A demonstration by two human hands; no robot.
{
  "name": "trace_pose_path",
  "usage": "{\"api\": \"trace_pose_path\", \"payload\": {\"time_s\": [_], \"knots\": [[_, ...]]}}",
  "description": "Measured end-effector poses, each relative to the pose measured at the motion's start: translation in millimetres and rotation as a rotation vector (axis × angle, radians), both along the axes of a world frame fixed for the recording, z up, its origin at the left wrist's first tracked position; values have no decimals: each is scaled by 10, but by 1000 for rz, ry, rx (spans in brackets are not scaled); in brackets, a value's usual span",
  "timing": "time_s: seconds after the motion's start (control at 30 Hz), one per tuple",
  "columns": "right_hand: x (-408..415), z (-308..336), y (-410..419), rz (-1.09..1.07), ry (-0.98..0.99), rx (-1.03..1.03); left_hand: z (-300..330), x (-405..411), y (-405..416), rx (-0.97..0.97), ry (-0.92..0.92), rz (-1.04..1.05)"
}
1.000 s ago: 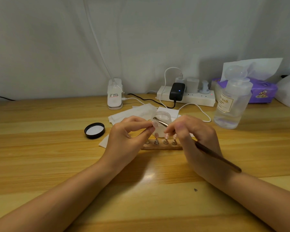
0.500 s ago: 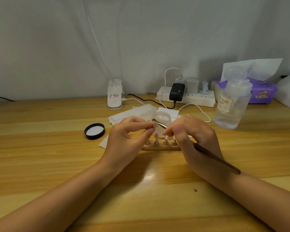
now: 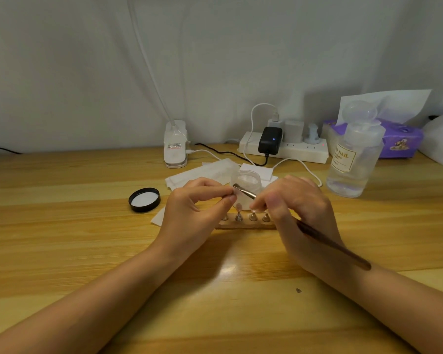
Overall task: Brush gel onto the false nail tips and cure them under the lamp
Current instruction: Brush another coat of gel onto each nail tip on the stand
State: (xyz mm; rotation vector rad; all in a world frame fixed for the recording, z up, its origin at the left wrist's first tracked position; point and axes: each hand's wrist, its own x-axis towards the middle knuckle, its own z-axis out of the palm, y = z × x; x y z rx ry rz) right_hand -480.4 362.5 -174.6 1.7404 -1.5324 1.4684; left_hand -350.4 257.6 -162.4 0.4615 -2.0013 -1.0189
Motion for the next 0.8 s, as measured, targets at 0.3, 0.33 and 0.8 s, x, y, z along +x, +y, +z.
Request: {"api": "trace_pose_path", "payload": {"time_s": [0.3, 0.33, 0.8], "knots": [[-35, -23, 6, 19, -37, -26, 22, 19, 22, 10, -5, -16], [-36, -24, 8, 21, -42, -34, 23, 21, 23, 16, -3, -18], [-35, -7, 2, 26, -73, -27, 23, 16, 20, 28, -19, -28]]}}
